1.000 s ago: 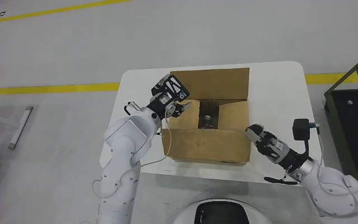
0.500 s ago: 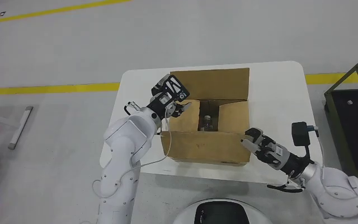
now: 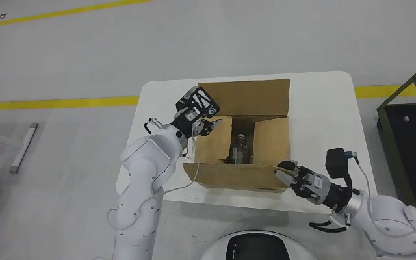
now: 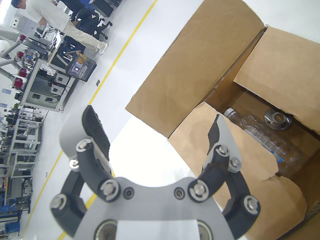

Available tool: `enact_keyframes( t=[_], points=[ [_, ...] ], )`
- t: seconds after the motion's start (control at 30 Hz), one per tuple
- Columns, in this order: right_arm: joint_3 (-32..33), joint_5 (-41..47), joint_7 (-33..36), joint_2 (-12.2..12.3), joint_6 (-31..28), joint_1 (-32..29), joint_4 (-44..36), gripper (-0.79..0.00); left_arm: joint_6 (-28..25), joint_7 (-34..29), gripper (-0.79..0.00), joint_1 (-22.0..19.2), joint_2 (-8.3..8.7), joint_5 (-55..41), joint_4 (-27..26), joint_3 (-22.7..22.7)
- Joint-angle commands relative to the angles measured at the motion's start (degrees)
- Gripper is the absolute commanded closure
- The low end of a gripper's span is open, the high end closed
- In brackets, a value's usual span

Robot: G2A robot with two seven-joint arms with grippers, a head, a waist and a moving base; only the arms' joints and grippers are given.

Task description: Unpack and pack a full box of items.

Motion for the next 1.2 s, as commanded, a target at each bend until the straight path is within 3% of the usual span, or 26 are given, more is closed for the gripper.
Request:
enact_keyframes(
  t=[0.0,0.2,0.53,0.83,0.9,1.0,1.17],
  points=[
    [0.1,-0.8,-0.4,0.1,-0.1,0.1,-0.2,0.0,0.0,0.0,-0.785,0.0,0.0,0.0,0.0,0.0],
    [1.0,-6.9,-2.6,0.5,-2.5,0.8,-0.9,0.0,0.0,0.0,-0.785,0.0,0.0,0.0,0.0,0.0],
    [3.1,-20.1,-11.8,0.8,-5.3,1.7,-0.4,0.0,0.0,0.0,-0.785,0.0,0.0,0.0,0.0,0.0],
    [3.6,-25.4,-18.2,1.1,-8.6,1.1,-0.3,0.0,0.0,0.0,-0.785,0.0,0.0,0.0,0.0,0.0],
    [3.8,-26.3,-18.8,1.2,-9.5,0.9,-0.2,-0.163,0.0,0.0,-0.785,0.0,0.0,0.0,0.0,0.0],
    [3.8,-26.8,-19.9,1.4,-10.2,0.2,-0.1,-0.302,0.0,0.0,-0.785,0.0,0.0,0.0,0.0,0.0],
    [4.1,-25.2,-20.1,1.7,-11.5,-0.8,-0.5,-0.36,0.0,0.0,-0.785,0.0,0.0,0.0,0.0,0.0]
  ],
)
